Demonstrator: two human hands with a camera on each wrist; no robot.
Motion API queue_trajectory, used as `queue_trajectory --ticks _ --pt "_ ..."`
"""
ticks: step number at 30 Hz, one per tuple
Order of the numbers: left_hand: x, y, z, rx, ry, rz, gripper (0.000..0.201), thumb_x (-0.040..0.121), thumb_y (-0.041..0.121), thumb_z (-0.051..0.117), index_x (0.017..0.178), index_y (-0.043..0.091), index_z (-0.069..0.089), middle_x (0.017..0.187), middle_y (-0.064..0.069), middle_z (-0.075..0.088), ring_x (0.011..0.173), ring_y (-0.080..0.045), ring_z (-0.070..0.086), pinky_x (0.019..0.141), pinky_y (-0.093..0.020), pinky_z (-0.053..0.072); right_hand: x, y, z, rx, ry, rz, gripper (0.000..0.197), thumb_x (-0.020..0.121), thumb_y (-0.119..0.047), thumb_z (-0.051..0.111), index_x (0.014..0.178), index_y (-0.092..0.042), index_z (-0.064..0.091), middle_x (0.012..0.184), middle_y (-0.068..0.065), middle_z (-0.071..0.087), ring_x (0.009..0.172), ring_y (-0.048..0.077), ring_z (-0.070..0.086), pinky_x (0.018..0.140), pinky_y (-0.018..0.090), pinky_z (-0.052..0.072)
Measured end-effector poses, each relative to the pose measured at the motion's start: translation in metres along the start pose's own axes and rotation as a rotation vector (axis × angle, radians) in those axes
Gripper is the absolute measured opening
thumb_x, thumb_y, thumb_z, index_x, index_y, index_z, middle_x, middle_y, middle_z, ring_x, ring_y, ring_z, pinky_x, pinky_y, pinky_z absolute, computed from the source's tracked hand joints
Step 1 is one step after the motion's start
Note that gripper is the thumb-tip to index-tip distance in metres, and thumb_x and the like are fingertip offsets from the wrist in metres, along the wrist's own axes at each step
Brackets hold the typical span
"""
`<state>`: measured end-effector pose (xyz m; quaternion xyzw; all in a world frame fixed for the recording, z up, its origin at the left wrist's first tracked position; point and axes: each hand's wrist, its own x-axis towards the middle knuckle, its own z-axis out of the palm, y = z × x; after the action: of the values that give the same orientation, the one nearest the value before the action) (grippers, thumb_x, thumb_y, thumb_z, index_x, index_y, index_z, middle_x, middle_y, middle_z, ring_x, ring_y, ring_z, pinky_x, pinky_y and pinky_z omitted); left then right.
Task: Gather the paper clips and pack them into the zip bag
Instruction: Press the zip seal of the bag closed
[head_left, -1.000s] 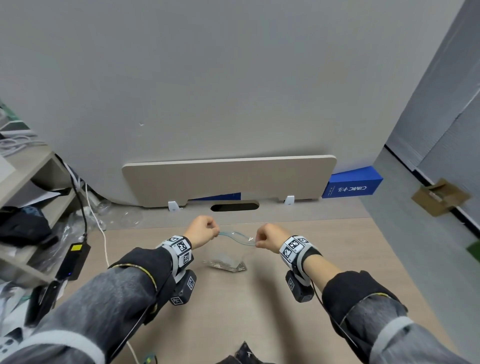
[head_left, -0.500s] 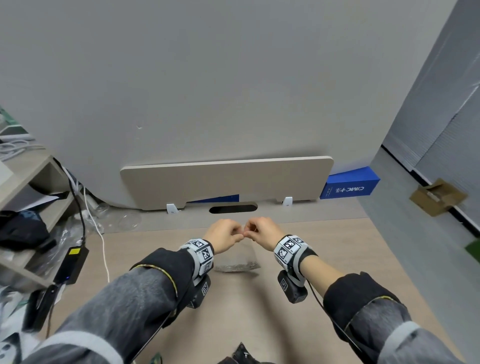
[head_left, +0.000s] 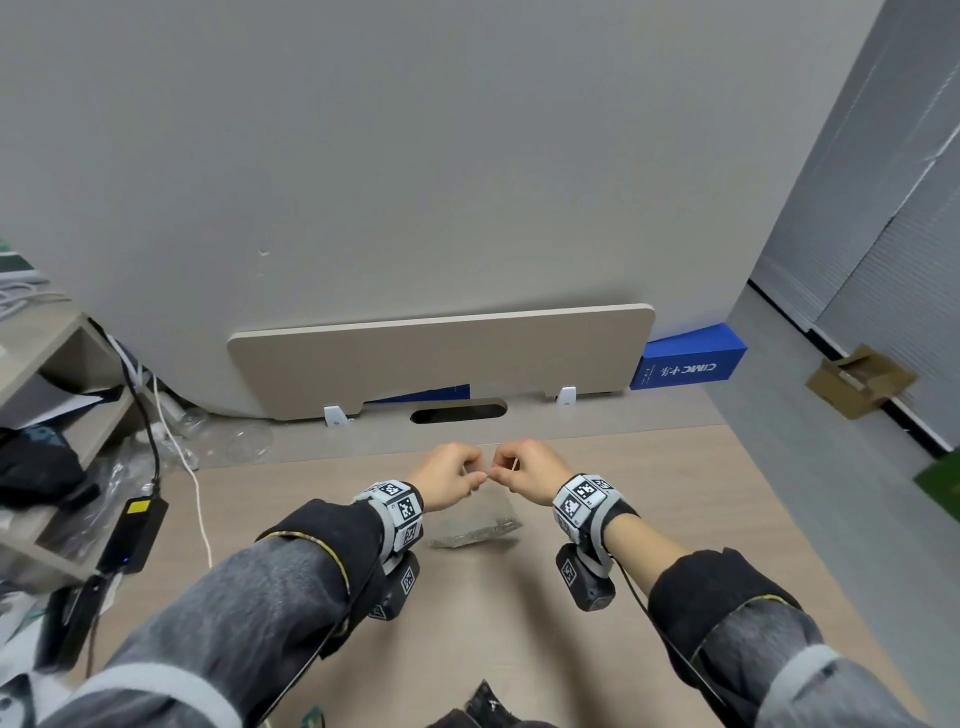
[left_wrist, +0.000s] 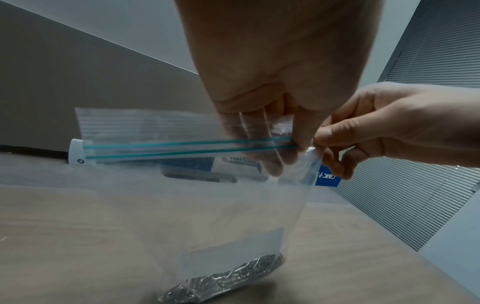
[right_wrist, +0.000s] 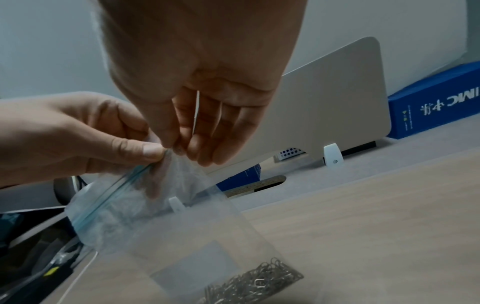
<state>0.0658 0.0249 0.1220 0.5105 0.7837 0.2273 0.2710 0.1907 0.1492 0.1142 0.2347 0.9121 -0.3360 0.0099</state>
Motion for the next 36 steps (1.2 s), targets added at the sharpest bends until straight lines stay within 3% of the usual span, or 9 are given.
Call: queue_trajectory --ticks 4,7,10,13,18,21,25,30,36 --pt "0.001 -0.002 0.001 -0.031 -0.032 -0.027 0.011 0.085 0.018 0.058 0.079 0.010 0.061 0.064 -0.001 0.069 0.061 -0.014 0.065 0.071 -0.032 0.052 0.001 0.000 0.001 0.035 -0.013 0.007 0.024 0.084 -0.030 0.062 0.061 -0.029 0.053 0.069 -0.002 0.064 0.068 0.020 0.059 0.073 0.040 0.053" --pt "0.001 -0.002 0.000 -0.049 -0.051 -0.041 0.011 0.085 0.019 0.059 0.081 0.009 0.061 0.062 0.001 0.068 0.057 -0.010 0.064 0.070 -0.031 0.052 0.001 0.003 0.000 0.028 -0.026 0.017 0.023 0.084 -0.033 0.063 0.061 -0.031 0.055 0.066 -0.008 0.064 0.066 0.016 0.060 0.072 0.037 0.053" --pt "0.001 -0.005 0.004 -0.030 -0.077 -0.040 0.010 0.087 0.019 0.060 0.078 0.014 0.059 0.069 -0.002 0.067 0.059 -0.014 0.064 0.072 -0.036 0.054 0.001 0.005 0.001 -0.058 -0.033 0.006 0.015 0.084 -0.035 0.063 0.070 -0.033 0.058 0.075 -0.011 0.065 0.072 0.012 0.061 0.074 0.034 0.054" --pt "0.002 -0.007 0.011 -0.008 -0.064 -0.067 0.019 0.087 0.019 0.061 0.071 0.023 0.053 0.072 -0.005 0.065 0.060 -0.017 0.062 0.073 -0.041 0.055 0.001 0.006 0.004 -0.114 -0.032 -0.017 0.006 0.085 -0.027 0.062 0.079 -0.030 0.062 0.087 -0.008 0.068 0.080 0.015 0.061 0.077 0.035 0.053" --pt "0.006 -0.008 0.015 0.059 -0.051 -0.090 0.010 0.085 0.023 0.061 0.079 0.016 0.057 0.079 -0.003 0.063 0.079 -0.027 0.066 0.078 -0.046 0.055 0.003 0.006 0.010 -0.181 -0.064 -0.013 0.006 0.088 -0.030 0.058 0.089 -0.025 0.061 0.093 -0.004 0.066 0.088 0.019 0.061 0.076 0.033 0.049" --pt "0.008 -0.007 0.017 0.104 -0.044 -0.082 0.009 0.086 0.023 0.059 0.081 0.016 0.056 0.079 -0.001 0.061 0.084 -0.027 0.065 0.075 -0.040 0.050 0.005 0.005 0.013 -0.236 -0.048 -0.024 0.013 0.089 -0.032 0.058 0.094 -0.020 0.063 0.098 -0.001 0.068 0.090 0.021 0.061 0.072 0.031 0.046" --pt "0.010 -0.014 0.020 0.129 -0.035 -0.070 0.010 0.086 0.023 0.061 0.083 0.019 0.053 0.084 0.001 0.057 0.079 -0.020 0.055 0.068 -0.030 0.040 0.007 0.008 0.016 -0.243 0.017 0.021 0.008 0.088 -0.027 0.058 0.091 -0.022 0.063 0.095 -0.001 0.068 0.091 0.023 0.062 0.070 0.029 0.043" --pt "0.004 -0.032 0.018 0.160 -0.012 -0.122 0.012 0.084 0.026 0.061 0.075 0.022 0.055 0.072 0.008 0.058 0.082 -0.022 0.063 0.077 -0.037 0.052 0.003 0.014 0.015 -0.288 0.096 0.064 0.006 0.088 -0.026 0.058 0.088 -0.023 0.064 0.094 -0.003 0.069 0.090 0.022 0.061 0.070 0.028 0.040" --pt "0.000 -0.039 0.014 0.179 0.014 -0.087 0.011 0.085 0.025 0.061 0.078 0.018 0.064 0.073 0.005 0.061 0.077 -0.023 0.062 0.075 -0.038 0.052 0.010 0.017 0.012 -0.248 -0.019 0.067 0.019 0.084 -0.042 0.066 0.086 -0.024 0.064 0.088 -0.006 0.068 0.085 0.019 0.063 0.074 0.031 0.049"
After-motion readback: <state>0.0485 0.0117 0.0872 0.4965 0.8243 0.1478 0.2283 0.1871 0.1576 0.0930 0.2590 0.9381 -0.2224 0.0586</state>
